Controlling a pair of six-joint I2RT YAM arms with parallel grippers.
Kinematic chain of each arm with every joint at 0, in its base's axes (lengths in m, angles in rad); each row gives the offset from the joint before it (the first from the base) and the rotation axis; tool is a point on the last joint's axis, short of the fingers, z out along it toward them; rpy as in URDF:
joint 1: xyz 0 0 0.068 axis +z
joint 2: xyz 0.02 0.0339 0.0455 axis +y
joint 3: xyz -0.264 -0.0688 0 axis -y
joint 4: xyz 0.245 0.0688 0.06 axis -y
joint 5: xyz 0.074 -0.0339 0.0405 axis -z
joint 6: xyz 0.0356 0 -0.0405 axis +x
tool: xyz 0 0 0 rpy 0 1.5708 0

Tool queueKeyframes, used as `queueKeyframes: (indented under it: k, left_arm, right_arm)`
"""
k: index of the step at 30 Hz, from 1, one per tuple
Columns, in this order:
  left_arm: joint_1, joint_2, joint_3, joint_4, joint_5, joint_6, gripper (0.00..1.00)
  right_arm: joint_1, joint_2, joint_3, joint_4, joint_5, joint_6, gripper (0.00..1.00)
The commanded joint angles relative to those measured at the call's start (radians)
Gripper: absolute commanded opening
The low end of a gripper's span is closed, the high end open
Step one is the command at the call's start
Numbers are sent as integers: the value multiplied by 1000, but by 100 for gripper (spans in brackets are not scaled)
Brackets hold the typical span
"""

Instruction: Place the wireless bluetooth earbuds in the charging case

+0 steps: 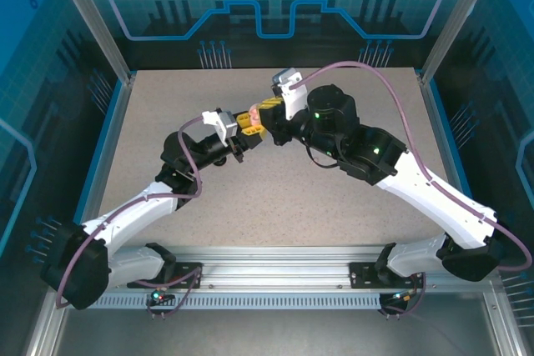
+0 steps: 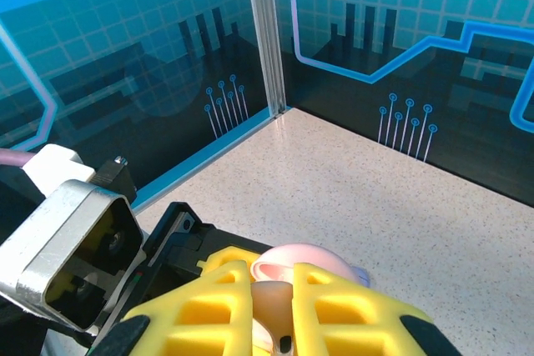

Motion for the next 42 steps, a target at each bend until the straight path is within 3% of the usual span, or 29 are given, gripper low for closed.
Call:
queueKeyframes:
  k: [1,33,42]
  left_arm:
    - [-11,0,32,38,14,25,0]
    - [-13,-18,38,17,13,40,0]
    - [-13,-16,42,14,9,40,0]
  right_arm:
    - [11,-2,-2,39,19,-4,14]
    - [-8,35,-46,13,5,39,12]
    - [-18,50,-21,-20,-70,40,17]
